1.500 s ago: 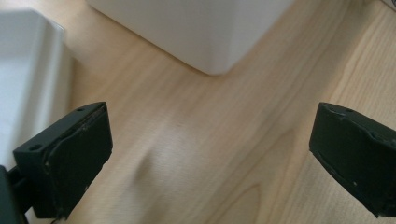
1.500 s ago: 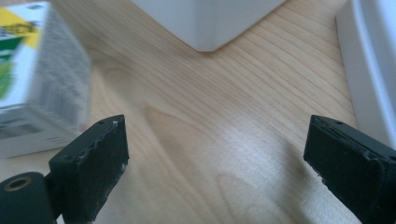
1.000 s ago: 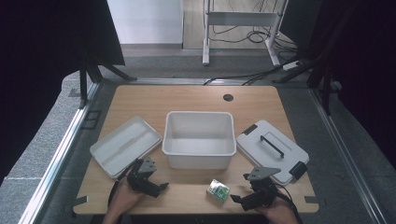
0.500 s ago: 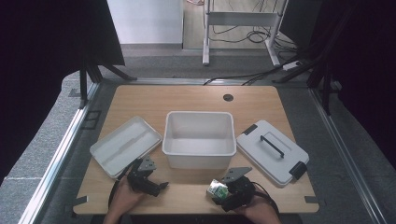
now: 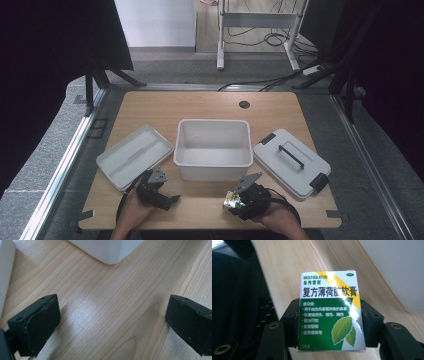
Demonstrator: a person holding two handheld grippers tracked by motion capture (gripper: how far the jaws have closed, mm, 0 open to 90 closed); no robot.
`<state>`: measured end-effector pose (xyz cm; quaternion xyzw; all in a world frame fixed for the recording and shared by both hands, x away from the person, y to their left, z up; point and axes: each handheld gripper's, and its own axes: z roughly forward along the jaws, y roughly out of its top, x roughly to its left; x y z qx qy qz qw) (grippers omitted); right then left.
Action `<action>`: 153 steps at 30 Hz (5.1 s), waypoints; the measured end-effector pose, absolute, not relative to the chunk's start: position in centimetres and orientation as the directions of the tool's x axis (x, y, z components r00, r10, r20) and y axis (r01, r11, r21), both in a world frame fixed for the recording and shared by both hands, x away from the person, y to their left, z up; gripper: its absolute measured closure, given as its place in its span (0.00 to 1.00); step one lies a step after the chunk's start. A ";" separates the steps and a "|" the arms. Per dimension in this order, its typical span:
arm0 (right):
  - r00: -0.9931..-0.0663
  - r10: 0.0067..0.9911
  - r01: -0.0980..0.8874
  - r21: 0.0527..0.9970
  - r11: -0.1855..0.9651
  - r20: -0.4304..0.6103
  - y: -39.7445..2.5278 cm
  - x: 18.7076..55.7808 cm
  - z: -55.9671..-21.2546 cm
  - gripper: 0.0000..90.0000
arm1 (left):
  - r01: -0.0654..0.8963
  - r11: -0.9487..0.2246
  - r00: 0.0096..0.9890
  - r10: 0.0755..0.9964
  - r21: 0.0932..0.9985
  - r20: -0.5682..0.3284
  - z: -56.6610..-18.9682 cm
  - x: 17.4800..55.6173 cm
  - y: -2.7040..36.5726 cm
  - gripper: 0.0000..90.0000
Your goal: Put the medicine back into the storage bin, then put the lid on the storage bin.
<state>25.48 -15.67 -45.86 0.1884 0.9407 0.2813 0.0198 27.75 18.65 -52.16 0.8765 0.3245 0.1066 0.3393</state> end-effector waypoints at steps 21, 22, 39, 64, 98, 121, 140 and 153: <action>-0.977 0.203 0.200 0.578 0.791 0.061 -15.9 27.6 -37.0 0.50 | 0.499 -0.554 0.763 0.646 0.667 -0.034 -52.2 27.7 18.7 0.01; -0.978 0.201 0.195 0.580 0.791 0.056 -15.8 27.8 -36.6 0.50 | 0.499 -0.554 0.763 0.646 0.667 -0.034 -52.2 27.7 18.7 0.01; -0.956 0.291 0.206 0.599 0.774 -0.048 -15.0 34.1 -32.9 0.50 | 0.497 -0.552 0.763 0.645 0.670 -0.035 -52.1 27.7 18.7 0.02; -0.902 0.424 0.327 0.514 0.793 -0.079 -12.2 39.8 -40.3 0.49 | 0.494 -0.550 0.764 0.645 0.673 -0.034 -52.1 27.5 18.8 0.04; -0.842 0.536 0.373 0.654 0.658 -0.059 -16.4 35.5 -37.3 0.00 | 0.514 -0.541 0.745 0.666 0.666 -0.034 -52.1 27.4 18.8 0.01; -0.783 0.619 0.408 0.706 0.580 -0.056 -21.0 30.8 -42.4 0.00 | 0.519 -0.536 0.740 0.671 0.666 -0.036 -52.2 27.4 18.8 0.01; -0.745 0.667 0.502 0.679 0.535 0.025 -21.9 29.6 -51.8 0.00 | 0.510 -0.541 0.750 0.661 0.669 -0.037 -52.1 27.4 18.9 0.02; -0.745 0.667 0.483 0.692 0.536 0.004 -21.7 29.4 -52.0 0.00 | 0.507 -0.548 0.740 0.672 0.665 -0.011 -50.1 28.0 20.7 0.05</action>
